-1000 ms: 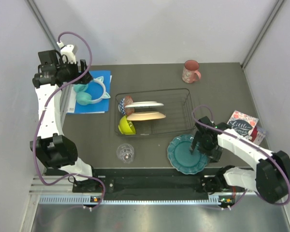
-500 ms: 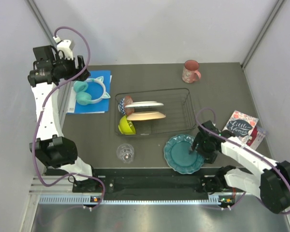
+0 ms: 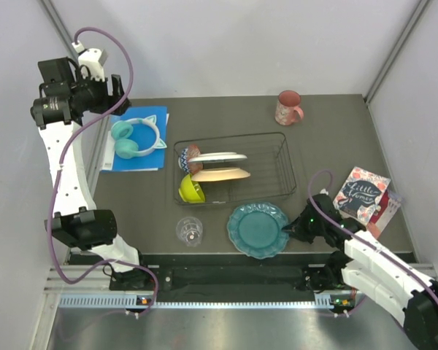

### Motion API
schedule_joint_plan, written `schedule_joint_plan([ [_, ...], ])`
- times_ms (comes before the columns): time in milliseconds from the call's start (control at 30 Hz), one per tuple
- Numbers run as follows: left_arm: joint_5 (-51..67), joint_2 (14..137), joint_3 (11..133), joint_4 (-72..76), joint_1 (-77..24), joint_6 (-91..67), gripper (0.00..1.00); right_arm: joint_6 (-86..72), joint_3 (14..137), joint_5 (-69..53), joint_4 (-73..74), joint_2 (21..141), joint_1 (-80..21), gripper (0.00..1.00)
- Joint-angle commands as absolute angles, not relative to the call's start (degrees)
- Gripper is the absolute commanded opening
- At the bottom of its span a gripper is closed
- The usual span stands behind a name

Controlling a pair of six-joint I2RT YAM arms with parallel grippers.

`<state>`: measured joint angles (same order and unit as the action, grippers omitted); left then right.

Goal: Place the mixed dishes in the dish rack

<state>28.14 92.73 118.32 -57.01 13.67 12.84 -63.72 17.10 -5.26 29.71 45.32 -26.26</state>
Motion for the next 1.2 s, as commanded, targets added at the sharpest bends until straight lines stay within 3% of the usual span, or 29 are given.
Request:
schedule_joint_plan([
  [0,27.6,90.5,119.5,-58.9,14.1,14.9,0.79,-64.7,15.6,-2.0,24.8,43.0,-25.8,0.0],
  [233,27.3,91.0,119.4,-59.1,14.1,14.9,0.79,-60.7,14.3,-8.3,19.5,37.4,-25.8,0.0],
  [500,28.5,91.3,118.2,-57.9,14.0,14.0,0.79,-49.8,24.7,-10.8,29.1,32.8,-26.7,0.0],
  [733,28.5,90.3,116.1,-56.3,14.0,13.8,0.79,-46.1,26.3,-14.9,32.2,31.6,-30.6,0.0],
  [967,28.2,89.5,113.3,-54.5,14.0,13.5,0.79,-41.9,36.7,-5.4,36.3,37.8,-46.6,0.0],
  [1167,29.1,89.8,113.3,-53.7,14.0,12.0,0.79,-39.7,46.0,9.6,36.8,45.5,-58.2,0.0],
])
